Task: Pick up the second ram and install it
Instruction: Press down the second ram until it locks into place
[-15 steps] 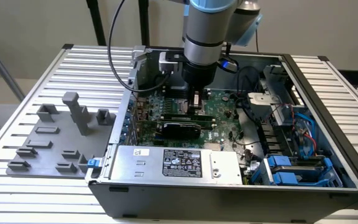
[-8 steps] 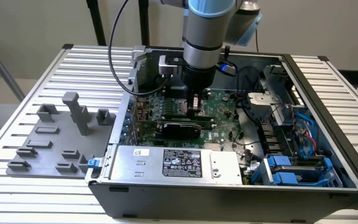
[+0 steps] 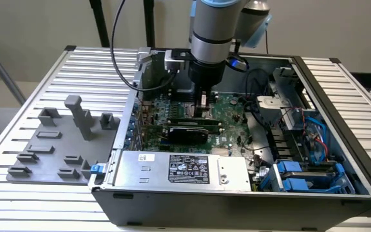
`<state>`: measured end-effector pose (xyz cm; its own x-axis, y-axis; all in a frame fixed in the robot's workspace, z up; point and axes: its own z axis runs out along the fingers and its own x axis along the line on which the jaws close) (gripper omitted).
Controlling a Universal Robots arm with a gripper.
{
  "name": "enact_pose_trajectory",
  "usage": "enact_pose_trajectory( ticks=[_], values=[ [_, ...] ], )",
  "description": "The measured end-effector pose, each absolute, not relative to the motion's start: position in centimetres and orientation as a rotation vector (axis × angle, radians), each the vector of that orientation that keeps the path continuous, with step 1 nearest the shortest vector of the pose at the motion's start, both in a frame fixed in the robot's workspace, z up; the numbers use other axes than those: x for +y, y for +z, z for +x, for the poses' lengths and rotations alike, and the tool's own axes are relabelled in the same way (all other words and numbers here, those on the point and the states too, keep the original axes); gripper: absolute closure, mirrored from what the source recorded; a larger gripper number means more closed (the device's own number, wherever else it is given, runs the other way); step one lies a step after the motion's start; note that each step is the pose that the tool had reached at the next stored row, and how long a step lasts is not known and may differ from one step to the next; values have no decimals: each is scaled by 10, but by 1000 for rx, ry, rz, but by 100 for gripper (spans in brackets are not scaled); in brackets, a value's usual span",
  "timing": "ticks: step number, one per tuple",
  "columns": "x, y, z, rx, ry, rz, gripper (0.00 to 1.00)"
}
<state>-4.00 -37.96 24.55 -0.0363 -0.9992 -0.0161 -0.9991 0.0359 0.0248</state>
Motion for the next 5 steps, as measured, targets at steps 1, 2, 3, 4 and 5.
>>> enact_pose_trajectory(
  ticks=[1,2,3,4,5],
  values=[
    [-380,245,-40,-2257,-46,2177,100],
    [-380,245,-40,-2257,-45,2177,100],
    [-380,245,-40,-2257,-46,2177,100],
    [-380,245,-40,-2257,-46,2177,100],
    [-380,245,-40,-2257,-46,2177,100]
  ],
)
